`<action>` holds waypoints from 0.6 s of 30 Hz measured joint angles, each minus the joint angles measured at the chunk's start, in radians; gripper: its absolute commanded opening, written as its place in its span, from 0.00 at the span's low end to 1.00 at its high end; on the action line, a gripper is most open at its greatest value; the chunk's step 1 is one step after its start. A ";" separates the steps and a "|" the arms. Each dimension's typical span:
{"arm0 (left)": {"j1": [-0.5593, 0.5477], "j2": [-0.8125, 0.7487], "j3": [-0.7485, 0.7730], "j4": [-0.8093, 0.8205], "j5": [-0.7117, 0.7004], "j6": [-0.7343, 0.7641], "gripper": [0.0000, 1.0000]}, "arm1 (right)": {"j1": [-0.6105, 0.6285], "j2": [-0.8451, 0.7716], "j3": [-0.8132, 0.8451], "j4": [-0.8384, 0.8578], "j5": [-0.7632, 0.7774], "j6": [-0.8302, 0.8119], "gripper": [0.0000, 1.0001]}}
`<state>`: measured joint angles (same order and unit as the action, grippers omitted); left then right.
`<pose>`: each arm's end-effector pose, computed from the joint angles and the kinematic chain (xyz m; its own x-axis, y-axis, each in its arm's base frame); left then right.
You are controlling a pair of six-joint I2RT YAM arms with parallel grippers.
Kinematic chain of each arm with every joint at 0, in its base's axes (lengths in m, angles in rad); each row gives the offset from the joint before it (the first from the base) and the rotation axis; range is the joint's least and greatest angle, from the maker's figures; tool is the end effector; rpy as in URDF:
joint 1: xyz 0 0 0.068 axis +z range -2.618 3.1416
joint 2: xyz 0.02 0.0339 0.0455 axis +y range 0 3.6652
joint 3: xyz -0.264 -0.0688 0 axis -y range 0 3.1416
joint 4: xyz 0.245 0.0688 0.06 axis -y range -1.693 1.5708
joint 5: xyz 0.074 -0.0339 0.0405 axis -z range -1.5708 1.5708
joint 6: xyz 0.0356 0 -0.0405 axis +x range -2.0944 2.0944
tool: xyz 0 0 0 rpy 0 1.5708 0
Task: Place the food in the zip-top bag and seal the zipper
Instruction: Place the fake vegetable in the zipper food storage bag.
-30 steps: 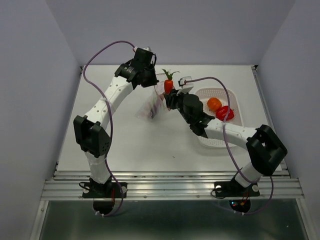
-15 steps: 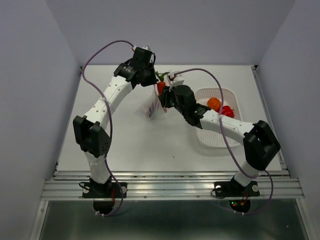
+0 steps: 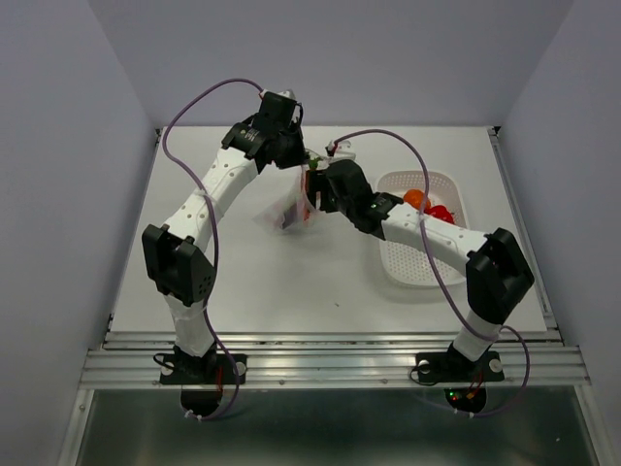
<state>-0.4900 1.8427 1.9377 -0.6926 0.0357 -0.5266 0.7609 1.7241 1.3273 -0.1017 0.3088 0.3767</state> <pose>0.3697 -0.1986 0.3891 -0.6787 -0.2073 -0.7046 0.1796 0.8834 -0.4329 0.3002 0.2709 0.2835 -0.4925 0.0149 -0.8702 -0.3038 0.9340 0.1880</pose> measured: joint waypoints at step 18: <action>0.001 0.000 0.000 0.006 0.000 0.008 0.00 | 0.000 -0.026 0.123 -0.158 0.092 0.031 0.90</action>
<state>-0.4892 1.8427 1.9377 -0.6861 0.0357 -0.5190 0.7609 1.6985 1.4506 -0.2600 0.4011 0.4072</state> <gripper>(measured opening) 0.037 0.889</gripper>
